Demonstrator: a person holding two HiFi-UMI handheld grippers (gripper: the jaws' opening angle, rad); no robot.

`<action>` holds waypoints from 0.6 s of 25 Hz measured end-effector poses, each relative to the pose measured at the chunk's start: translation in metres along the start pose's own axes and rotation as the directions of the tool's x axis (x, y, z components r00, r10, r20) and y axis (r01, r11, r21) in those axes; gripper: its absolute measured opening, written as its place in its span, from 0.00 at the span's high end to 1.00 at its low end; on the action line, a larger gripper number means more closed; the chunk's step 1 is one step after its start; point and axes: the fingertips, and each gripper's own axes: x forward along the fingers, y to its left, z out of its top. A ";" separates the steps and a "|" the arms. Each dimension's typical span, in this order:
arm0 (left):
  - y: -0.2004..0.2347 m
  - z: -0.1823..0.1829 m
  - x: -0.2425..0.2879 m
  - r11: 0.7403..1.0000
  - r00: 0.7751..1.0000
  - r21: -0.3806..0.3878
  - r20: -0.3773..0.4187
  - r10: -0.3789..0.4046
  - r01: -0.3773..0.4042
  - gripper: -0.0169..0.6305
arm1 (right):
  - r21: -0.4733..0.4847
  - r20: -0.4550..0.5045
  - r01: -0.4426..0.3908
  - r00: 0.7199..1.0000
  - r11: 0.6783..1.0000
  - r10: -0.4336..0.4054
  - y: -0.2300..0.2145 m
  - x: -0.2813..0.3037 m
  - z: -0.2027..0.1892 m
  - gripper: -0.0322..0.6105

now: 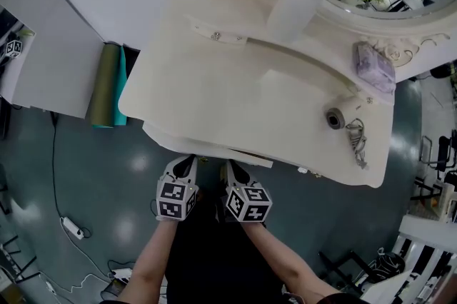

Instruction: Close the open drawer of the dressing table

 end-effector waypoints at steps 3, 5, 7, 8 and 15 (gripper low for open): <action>0.001 0.003 0.003 1.000 1.000 0.000 0.001 0.010 -0.010 0.97 | 0.003 -0.004 -0.005 1.000 1.000 0.005 -0.002 0.003 0.003 0.93; 0.001 0.006 0.006 1.000 1.000 -0.003 0.002 0.017 -0.017 0.97 | 0.000 -0.005 -0.010 1.000 1.000 0.010 -0.003 0.004 0.006 0.93; 0.002 0.008 0.009 1.000 1.000 -0.009 0.005 0.024 -0.024 0.97 | -0.005 -0.004 -0.014 1.000 1.000 0.014 -0.004 0.007 0.009 0.93; 0.002 0.010 0.011 1.000 1.000 -0.012 0.007 0.028 -0.028 0.97 | -0.006 -0.003 -0.016 1.000 1.000 0.016 -0.005 0.008 0.011 0.93; 0.004 0.019 0.021 0.998 0.998 -0.031 0.035 0.059 -0.058 0.97 | -0.003 0.048 0.008 0.999 1.000 -0.008 -0.009 0.016 0.022 0.93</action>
